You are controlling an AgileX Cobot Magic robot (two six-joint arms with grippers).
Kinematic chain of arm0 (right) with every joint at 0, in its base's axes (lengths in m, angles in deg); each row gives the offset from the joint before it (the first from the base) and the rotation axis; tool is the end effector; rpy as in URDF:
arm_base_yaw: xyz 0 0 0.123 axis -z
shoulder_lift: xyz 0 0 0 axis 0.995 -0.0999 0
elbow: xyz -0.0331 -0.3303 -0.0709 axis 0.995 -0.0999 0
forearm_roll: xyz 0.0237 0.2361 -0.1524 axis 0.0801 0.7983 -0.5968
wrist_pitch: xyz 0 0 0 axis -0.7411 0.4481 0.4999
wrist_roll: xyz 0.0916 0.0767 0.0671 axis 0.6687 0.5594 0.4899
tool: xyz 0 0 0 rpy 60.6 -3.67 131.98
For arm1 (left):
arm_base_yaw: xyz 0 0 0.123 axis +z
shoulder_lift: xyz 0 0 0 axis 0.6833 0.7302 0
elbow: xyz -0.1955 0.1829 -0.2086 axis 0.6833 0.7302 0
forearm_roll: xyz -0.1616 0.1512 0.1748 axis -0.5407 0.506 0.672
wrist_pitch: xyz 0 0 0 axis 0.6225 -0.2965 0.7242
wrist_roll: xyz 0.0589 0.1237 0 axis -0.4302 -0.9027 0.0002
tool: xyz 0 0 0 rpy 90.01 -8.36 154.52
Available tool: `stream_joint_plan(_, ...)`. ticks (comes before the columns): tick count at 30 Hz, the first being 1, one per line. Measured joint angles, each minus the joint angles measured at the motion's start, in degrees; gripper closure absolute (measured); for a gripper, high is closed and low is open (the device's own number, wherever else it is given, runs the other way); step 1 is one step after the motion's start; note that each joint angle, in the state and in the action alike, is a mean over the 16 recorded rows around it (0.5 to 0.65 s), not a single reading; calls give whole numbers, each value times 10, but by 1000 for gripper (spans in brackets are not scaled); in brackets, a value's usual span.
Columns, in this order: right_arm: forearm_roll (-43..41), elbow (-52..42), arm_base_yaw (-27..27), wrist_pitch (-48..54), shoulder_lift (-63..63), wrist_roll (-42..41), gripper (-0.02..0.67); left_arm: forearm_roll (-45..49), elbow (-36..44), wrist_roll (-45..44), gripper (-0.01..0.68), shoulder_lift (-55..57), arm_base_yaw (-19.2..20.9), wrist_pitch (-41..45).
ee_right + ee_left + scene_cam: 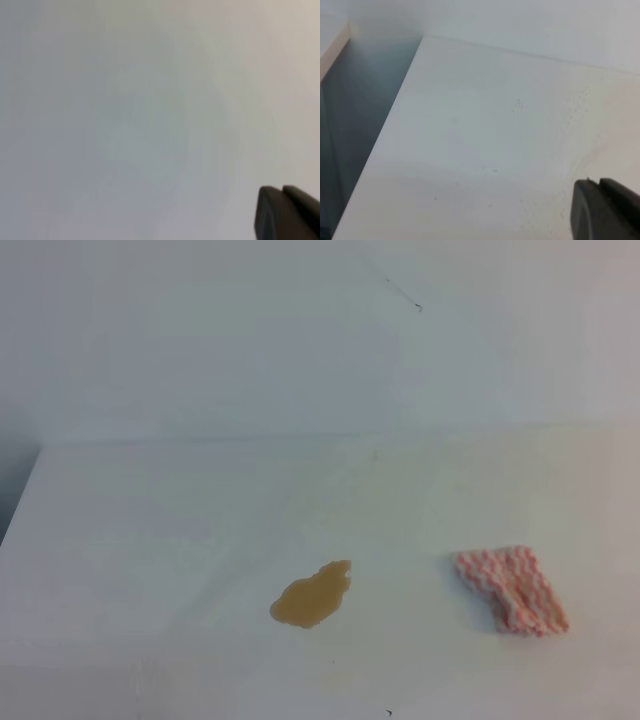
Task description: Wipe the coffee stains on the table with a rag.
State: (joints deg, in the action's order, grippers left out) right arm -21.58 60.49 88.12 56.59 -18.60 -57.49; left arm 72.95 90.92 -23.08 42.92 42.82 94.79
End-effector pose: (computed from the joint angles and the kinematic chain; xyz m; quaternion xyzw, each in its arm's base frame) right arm 0.0627 -0.0189 0.2660 0.1430 0.5129 0.0730 0.8433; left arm 0.0743 -0.0041 0.1585 -0.1057 0.7794 -0.1026 0.6089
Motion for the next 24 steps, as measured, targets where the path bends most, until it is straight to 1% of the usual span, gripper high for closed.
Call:
stream_joint_plan(6, 1, 27, 0, -47, -6, 20, 653, 0, 0, 0, 672, 0, 0, 0)
stream_joint_plan(11, -1, 72, 0, -26, -33, 21, 653, 0, 0, 0, 672, 0, 0, 0)
stream_joint_plan(17, -11, 156, 0, 68, -106, 13, 653, 0, 0, 0, 672, 0, 0, 0)
stream_joint_plan(24, -23, 259, -9, 241, -236, -1, 652, 0, 0, 0, 672, 0, 0, 0)
